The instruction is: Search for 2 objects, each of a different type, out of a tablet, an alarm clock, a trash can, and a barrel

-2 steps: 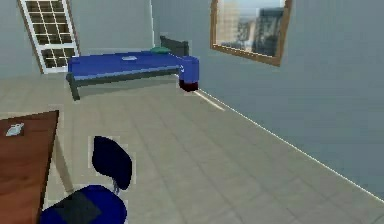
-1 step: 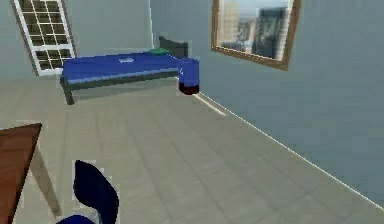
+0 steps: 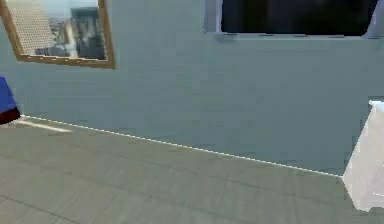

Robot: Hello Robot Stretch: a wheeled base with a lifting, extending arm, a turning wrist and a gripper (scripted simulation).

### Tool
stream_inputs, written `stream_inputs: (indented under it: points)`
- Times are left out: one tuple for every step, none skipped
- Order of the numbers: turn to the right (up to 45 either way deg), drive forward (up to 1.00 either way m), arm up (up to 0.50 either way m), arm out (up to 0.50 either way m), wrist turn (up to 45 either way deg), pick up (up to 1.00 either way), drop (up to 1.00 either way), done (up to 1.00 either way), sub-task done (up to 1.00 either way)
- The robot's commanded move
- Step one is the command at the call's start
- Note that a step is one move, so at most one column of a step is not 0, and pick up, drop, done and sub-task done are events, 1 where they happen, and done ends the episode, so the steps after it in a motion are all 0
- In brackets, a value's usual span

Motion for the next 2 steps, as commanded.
stream_inputs:
  points:
    - [45.0,0.00,0.00,0.00,0.0,0.00,0.00,0.00,0.00]
    - [0.0,0.30,0.00,0.00,0.0,0.00,0.00,0.00,0.00]
